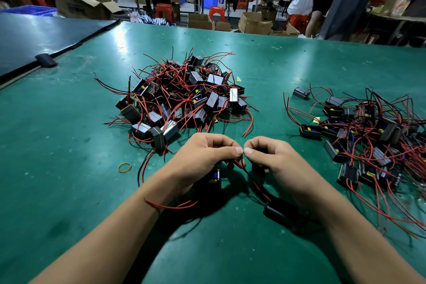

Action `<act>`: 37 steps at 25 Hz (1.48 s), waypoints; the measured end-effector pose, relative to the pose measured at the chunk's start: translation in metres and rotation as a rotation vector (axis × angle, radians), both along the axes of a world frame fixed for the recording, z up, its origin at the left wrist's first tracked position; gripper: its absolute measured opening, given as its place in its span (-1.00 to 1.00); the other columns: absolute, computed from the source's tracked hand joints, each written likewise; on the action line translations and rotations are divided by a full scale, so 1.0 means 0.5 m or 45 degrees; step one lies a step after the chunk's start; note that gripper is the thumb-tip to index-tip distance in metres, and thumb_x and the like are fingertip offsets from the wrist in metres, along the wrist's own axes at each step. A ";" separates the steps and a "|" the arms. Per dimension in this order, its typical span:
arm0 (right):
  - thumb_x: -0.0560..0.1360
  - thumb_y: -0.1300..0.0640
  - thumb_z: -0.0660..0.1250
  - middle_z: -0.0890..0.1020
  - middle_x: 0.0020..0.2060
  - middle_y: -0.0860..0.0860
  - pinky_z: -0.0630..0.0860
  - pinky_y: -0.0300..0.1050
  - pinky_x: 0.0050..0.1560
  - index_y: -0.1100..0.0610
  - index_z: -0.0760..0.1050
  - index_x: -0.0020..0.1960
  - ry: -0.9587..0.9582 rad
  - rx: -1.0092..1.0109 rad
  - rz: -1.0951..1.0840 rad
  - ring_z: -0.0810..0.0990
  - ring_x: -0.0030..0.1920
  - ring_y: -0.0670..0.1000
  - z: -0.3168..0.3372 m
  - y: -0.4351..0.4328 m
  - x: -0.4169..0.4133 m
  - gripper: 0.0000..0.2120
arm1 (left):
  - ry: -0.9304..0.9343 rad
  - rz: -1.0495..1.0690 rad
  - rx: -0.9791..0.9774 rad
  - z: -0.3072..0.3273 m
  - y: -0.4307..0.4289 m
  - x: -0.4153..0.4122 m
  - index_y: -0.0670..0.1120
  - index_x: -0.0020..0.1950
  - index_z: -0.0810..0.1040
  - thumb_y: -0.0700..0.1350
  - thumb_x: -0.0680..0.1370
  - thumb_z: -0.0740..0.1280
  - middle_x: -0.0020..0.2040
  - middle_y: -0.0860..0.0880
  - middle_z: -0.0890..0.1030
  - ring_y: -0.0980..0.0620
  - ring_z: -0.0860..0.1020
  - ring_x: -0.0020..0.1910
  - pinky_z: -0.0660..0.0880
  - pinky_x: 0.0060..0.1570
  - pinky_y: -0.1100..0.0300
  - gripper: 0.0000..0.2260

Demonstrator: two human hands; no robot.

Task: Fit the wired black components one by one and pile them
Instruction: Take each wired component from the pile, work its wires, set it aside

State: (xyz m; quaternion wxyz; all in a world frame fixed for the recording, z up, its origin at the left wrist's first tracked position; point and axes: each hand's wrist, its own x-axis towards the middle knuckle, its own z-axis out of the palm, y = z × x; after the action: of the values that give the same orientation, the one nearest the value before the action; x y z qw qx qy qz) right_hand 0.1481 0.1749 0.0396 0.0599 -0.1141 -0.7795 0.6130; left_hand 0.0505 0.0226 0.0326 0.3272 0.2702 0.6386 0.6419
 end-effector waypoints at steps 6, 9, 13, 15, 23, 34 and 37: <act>0.60 0.16 0.34 0.48 -0.43 -0.16 0.33 -0.32 -0.42 0.07 0.53 -0.16 0.032 -0.068 -0.529 0.39 -0.47 -0.14 -0.019 0.022 -0.011 -0.85 | 0.079 0.286 -0.016 -0.006 0.003 -0.008 -0.16 0.02 0.66 -0.13 0.59 0.33 -0.01 -0.12 0.70 -0.12 0.67 0.01 0.58 0.07 0.07 -0.85; 0.61 0.13 0.31 0.51 -0.27 -0.08 0.41 -0.19 -0.33 0.04 0.53 -0.06 0.133 -0.019 -0.830 0.45 -0.35 -0.08 -0.016 0.060 -0.004 -0.91 | 0.164 0.349 -0.094 -0.009 -0.004 -0.016 -0.12 0.03 0.67 -0.13 0.60 0.31 -0.04 -0.06 0.71 -0.03 0.68 0.00 0.60 0.08 0.11 -0.85; 0.57 0.10 0.35 0.51 -0.12 -0.09 0.42 -0.42 -0.19 -0.04 0.52 0.18 0.464 0.678 -0.883 0.47 -0.29 -0.19 -0.003 0.038 0.009 -0.81 | 0.130 0.120 -0.106 -0.010 0.003 -0.002 -0.17 0.06 0.65 -0.21 0.60 0.31 -0.03 -0.07 0.72 -0.07 0.68 -0.01 0.59 0.06 0.20 -0.87; 0.56 0.04 0.36 0.60 -0.19 -0.15 0.48 -0.33 -0.17 -0.10 0.58 0.08 0.437 0.805 -0.581 0.54 -0.26 -0.18 -0.004 0.003 0.011 -0.88 | 0.086 0.016 -0.105 -0.012 0.010 0.008 -0.16 0.02 0.66 -0.25 0.58 0.32 -0.05 -0.10 0.72 -0.08 0.68 -0.05 0.57 0.06 0.18 -0.88; 0.61 -0.20 0.14 0.68 -0.07 -0.01 0.41 -0.03 -0.17 -0.11 0.56 0.11 -0.247 1.344 -0.395 0.63 0.00 0.19 -0.008 -0.037 0.025 -0.71 | -0.038 0.406 -0.058 -0.021 -0.001 -0.017 -0.27 -0.05 0.61 -0.25 0.62 0.26 -0.15 -0.20 0.67 -0.04 0.63 -0.35 0.61 -0.36 0.08 -0.84; 0.62 0.02 0.24 0.58 -0.04 0.20 0.46 0.02 -0.03 0.21 0.64 0.03 -0.372 1.349 -0.670 0.56 0.00 0.27 -0.016 0.090 0.024 -0.70 | -0.006 0.494 -0.035 -0.023 -0.001 -0.018 -0.29 0.02 0.60 -0.25 0.62 0.27 -0.15 -0.23 0.64 -0.04 0.61 -0.36 0.63 -0.25 0.08 -0.85; 0.62 0.06 0.27 0.51 0.00 0.20 0.47 0.05 0.06 0.24 0.65 0.08 -0.243 1.295 -0.771 0.53 0.01 0.27 -0.013 0.101 0.027 -0.72 | 0.042 0.486 -0.057 -0.021 0.002 -0.014 -0.30 0.01 0.60 -0.25 0.62 0.26 -0.16 -0.22 0.63 -0.02 0.59 -0.38 0.61 -0.32 0.12 -0.85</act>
State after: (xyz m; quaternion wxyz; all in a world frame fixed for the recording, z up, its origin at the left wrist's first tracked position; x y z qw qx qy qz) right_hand 0.1615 0.2256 0.0333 0.2088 -0.3427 -0.9098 0.1057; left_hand 0.0438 0.0237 0.0220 0.1947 0.1472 0.6978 0.6734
